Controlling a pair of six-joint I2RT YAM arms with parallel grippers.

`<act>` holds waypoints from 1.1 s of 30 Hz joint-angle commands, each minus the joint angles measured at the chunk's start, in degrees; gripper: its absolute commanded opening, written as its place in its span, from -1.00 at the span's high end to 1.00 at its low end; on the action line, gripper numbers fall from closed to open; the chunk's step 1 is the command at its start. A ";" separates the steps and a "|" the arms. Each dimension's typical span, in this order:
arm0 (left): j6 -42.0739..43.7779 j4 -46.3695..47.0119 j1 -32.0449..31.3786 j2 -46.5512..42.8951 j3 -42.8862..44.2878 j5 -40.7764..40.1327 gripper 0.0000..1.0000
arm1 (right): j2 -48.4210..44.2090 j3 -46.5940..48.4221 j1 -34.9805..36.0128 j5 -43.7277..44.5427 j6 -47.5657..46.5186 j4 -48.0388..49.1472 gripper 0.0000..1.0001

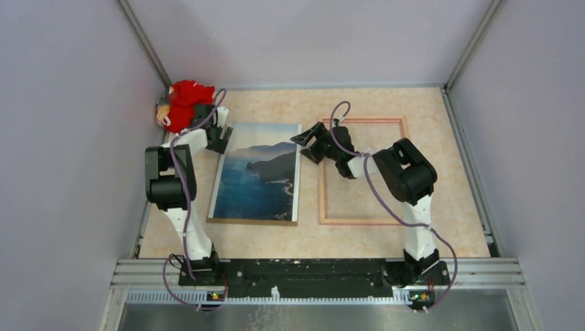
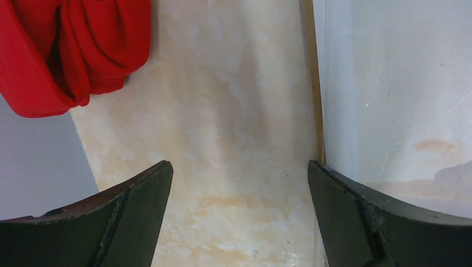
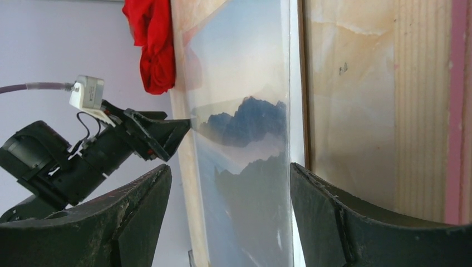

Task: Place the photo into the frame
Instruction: Pick up the photo frame item at the center of the board.

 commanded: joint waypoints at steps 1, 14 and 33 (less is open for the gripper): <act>-0.87 -3.76 -1.12 2.37 -3.37 2.03 -0.97 | -4.28 -1.02 -0.20 -1.64 -2.03 5.29 -0.53; -0.98 -3.90 -1.20 2.49 -3.42 2.11 -0.97 | -2.45 2.33 1.26 -9.47 1.91 16.83 -0.52; -3.01 -11.83 2.36 0.03 1.82 7.99 -0.97 | -3.61 8.48 7.49 -4.28 -8.54 -10.90 0.46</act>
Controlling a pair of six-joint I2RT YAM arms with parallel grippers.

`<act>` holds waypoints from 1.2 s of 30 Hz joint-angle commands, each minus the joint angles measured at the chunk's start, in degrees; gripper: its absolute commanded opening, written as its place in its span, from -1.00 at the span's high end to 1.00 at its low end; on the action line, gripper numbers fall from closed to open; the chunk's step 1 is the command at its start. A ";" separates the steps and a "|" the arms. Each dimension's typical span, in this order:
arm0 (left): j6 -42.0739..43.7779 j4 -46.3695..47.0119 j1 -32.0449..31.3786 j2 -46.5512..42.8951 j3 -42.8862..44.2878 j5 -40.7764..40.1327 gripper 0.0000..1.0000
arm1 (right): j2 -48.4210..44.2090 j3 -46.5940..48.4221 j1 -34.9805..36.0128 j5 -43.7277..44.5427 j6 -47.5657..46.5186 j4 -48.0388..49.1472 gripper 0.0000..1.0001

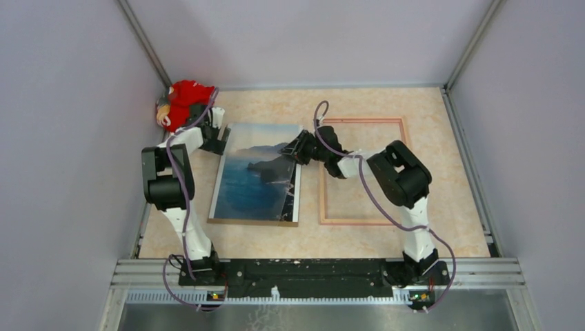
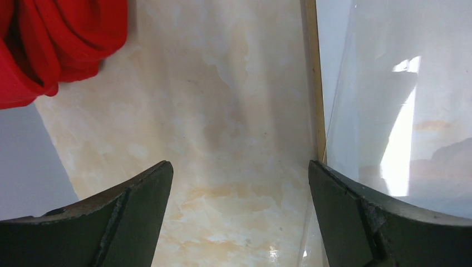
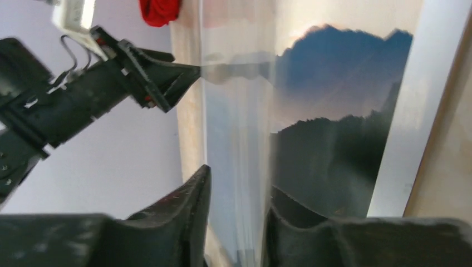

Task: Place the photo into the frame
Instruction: Pick up the photo frame item at the center of the board, then move the photo frame to the center of the board.

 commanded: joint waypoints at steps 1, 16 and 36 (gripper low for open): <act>-1.51 -7.72 0.66 -0.24 0.22 3.56 -0.97 | -3.35 5.41 2.24 2.43 -5.25 -9.13 0.84; 1.76 -21.75 -3.65 -9.66 13.26 13.02 -0.97 | -32.76 18.99 -19.15 -9.17 -32.20 -60.58 1.00; -15.12 -19.00 -41.13 13.98 32.46 18.33 -0.97 | -64.39 20.09 -45.67 1.96 -37.16 -85.95 1.00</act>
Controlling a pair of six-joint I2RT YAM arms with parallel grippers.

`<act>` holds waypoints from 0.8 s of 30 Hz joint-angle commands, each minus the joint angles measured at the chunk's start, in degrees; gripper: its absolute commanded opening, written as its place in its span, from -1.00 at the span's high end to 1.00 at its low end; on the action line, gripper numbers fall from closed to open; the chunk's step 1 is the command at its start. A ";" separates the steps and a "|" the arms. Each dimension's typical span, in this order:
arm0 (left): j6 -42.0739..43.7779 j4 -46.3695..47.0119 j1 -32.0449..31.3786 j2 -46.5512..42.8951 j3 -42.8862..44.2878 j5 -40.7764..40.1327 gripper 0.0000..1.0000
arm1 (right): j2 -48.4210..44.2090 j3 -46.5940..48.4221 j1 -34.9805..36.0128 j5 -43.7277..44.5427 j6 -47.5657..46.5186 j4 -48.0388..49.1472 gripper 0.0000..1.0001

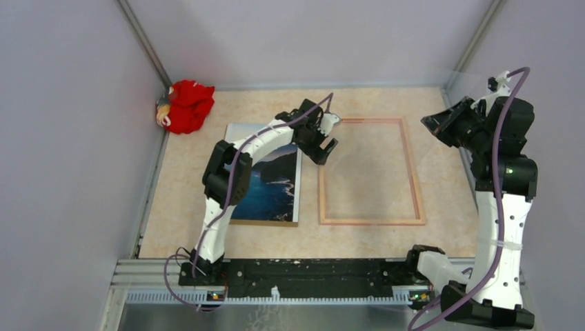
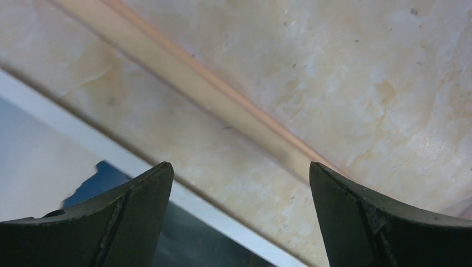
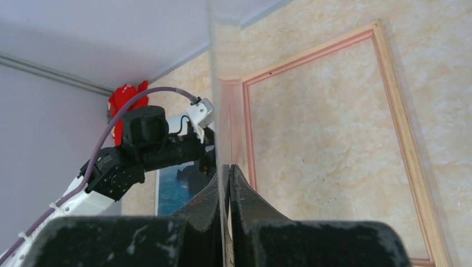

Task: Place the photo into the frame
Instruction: Move the photo frame to the center of the board.

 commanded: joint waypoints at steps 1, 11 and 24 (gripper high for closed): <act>-4.75 0.53 -2.58 2.82 5.60 0.11 -0.97 | 0.71 2.71 0.12 3.33 -0.45 -1.62 1.00; -8.17 5.26 -4.65 5.51 0.19 -10.48 -0.81 | 1.48 4.14 0.12 6.18 -2.19 -2.29 1.00; -5.71 10.51 -2.19 -2.74 -18.42 -22.05 -0.77 | 3.02 -3.30 0.12 -1.92 -0.25 4.50 1.00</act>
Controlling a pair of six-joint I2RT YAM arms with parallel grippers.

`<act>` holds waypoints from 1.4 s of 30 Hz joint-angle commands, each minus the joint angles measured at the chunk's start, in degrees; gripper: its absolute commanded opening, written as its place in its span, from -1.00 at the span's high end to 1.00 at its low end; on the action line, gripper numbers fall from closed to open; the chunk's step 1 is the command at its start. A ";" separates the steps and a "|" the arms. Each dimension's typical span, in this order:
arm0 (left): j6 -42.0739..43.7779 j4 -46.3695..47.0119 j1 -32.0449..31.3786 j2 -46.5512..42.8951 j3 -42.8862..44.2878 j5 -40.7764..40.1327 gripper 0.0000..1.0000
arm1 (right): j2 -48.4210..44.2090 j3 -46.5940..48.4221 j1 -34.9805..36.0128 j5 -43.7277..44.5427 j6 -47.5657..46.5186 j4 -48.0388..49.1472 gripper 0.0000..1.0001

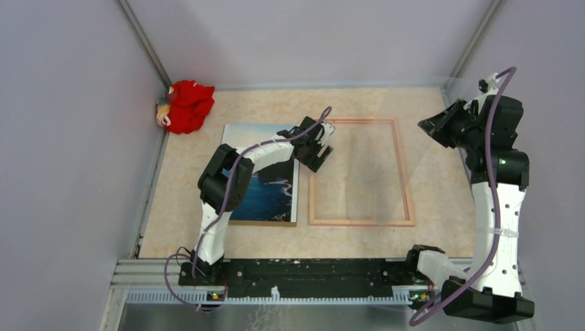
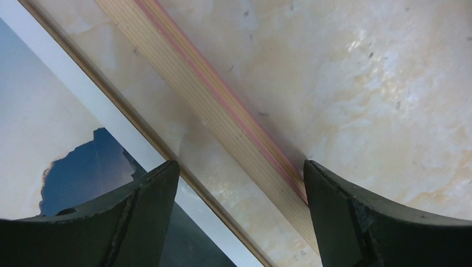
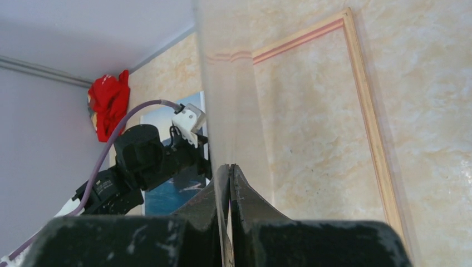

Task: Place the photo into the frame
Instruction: Move the photo frame to the center of the board, then place the photo frame item in the photo frame.

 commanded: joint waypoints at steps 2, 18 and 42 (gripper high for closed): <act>3.35 -2.90 3.59 -2.84 -8.37 -5.72 -0.76 | 1.12 -2.86 0.12 -5.32 1.43 7.07 1.00; 7.35 -5.41 6.19 -11.18 -12.99 -2.87 -0.97 | 3.62 -8.87 3.50 -6.61 2.45 12.24 1.00; 11.76 -17.96 29.88 -26.48 -4.94 20.95 -0.97 | 25.98 11.45 16.66 -30.68 9.75 20.14 1.00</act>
